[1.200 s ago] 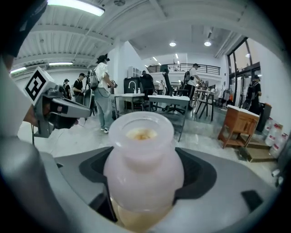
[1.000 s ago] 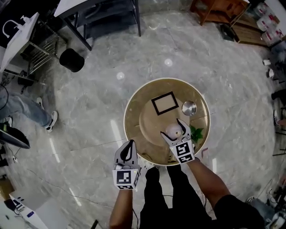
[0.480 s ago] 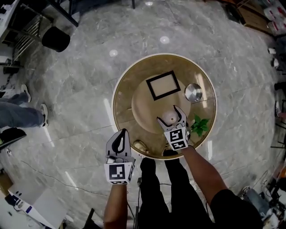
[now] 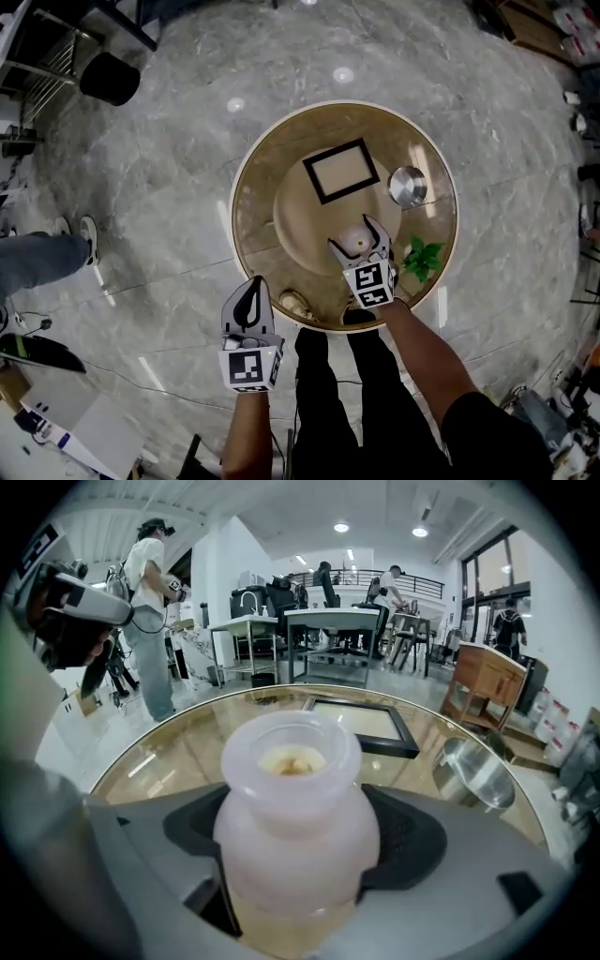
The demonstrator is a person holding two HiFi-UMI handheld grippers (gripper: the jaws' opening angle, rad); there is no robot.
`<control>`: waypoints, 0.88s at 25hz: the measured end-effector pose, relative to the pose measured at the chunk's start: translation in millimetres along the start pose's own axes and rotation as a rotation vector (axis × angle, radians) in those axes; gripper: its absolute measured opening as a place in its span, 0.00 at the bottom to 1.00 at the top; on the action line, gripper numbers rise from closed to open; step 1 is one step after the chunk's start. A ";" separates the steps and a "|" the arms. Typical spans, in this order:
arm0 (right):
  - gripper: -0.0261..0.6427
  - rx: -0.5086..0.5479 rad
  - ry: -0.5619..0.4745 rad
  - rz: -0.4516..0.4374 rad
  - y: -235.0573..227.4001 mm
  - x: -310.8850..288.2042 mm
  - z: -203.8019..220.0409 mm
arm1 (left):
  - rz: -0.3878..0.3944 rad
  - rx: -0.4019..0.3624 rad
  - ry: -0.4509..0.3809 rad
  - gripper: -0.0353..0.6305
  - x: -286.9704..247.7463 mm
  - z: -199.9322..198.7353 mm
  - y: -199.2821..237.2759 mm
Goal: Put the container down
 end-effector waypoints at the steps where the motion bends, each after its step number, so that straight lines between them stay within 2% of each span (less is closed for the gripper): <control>1: 0.65 -0.007 -0.002 -0.002 -0.3 -0.2 0.3 | -0.004 0.006 -0.025 0.04 0.4 -0.3 0.2; 4: 0.65 -0.012 -0.022 0.001 -0.4 -1.4 -1.2 | -0.006 0.020 -0.058 0.04 0.6 -4.0 -1.5; 11: 0.66 -0.031 0.002 -0.048 2.3 -0.3 6.7 | 0.008 0.011 -0.061 0.04 6.3 -11.0 -13.3; 15: 0.68 -0.054 -0.019 -0.056 1.4 21.2 1.0 | -0.001 0.005 -0.061 0.04 20.6 -19.5 -15.7; 19: 0.68 -0.054 -0.106 -0.072 5.4 77.7 -32.1 | -0.003 -0.004 -0.059 0.04 44.1 -34.9 -27.7; 22: 0.68 -0.043 -0.217 -0.079 5.5 123.6 -80.4 | -0.001 -0.031 -0.093 0.04 59.1 -60.9 -35.3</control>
Point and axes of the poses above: the fingertips, and each gripper's own axes: x backward along the fingers, y to its left, z out of its underside, the point moved 5 cm from there along x, backward along the fingers, and after that the axes turned 8 degrees about z, right-handed, at the moved point
